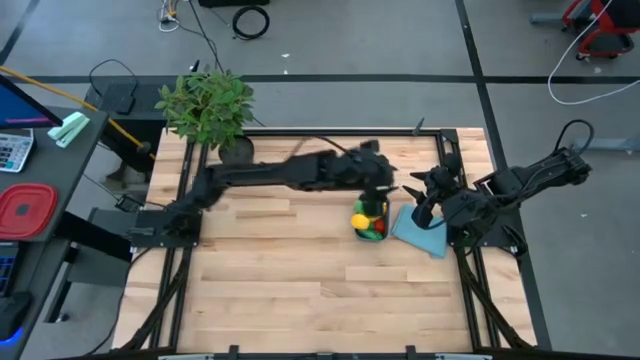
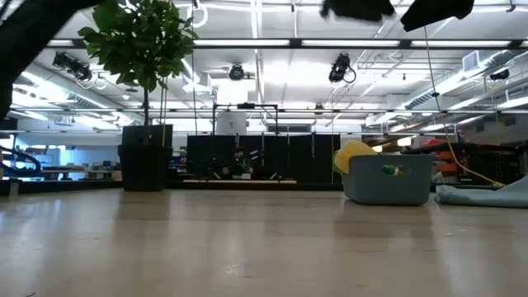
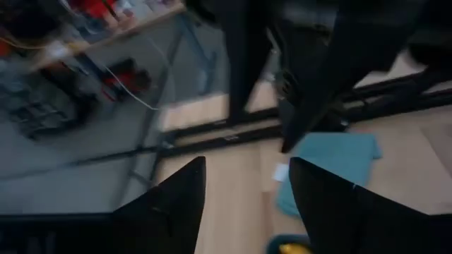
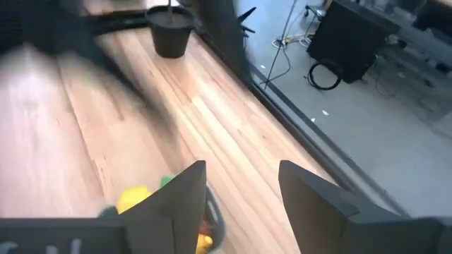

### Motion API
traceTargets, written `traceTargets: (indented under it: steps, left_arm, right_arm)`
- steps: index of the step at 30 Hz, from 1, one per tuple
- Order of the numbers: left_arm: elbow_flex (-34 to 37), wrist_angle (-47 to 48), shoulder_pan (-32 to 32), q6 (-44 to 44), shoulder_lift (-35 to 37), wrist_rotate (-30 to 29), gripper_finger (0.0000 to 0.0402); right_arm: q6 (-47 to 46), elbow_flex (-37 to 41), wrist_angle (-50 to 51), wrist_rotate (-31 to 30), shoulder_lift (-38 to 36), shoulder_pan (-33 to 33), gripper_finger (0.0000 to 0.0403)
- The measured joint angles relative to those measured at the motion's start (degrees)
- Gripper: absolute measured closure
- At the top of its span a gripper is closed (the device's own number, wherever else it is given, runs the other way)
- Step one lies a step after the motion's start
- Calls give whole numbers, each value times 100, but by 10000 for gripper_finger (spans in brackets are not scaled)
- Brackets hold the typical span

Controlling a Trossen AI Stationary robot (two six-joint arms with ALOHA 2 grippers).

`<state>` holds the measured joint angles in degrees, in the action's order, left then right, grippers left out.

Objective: Pick and placing Produce into tupperware
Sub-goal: Return to Home Position

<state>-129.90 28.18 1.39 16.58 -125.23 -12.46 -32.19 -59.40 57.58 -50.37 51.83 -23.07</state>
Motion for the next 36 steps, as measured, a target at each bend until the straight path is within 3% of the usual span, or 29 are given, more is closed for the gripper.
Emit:
traceTargets:
  steps: [6, 11, 16, 20, 31, 36]
  left_arm:
    - [71, 1477, -151, -68, 1410, -944, 216]
    - [69, 3397, -327, -929, 2507, -989, 226]
    - [69, 5157, -525, -2414, 3629, -983, 227]
    - [77, 6076, -706, -3149, 4382, -1128, 222]
    - [256, 6183, -843, -3516, 6614, -1343, 225]
    - [1469, 6181, -833, -3955, 7625, -1544, 220]
  right_arm:
    - [502, 0, 136, 362, -313, -150, 214]
    - [273, 0, 614, 776, -858, -371, 214]
    - [-253, -162, 1244, 523, -1599, -453, 214]
    - [42, -197, 1270, 19, -2219, -451, 214]
    - [-158, -71, 1565, 248, -2745, -451, 214]
    - [-470, 295, 1609, -80, -2745, -446, 213]
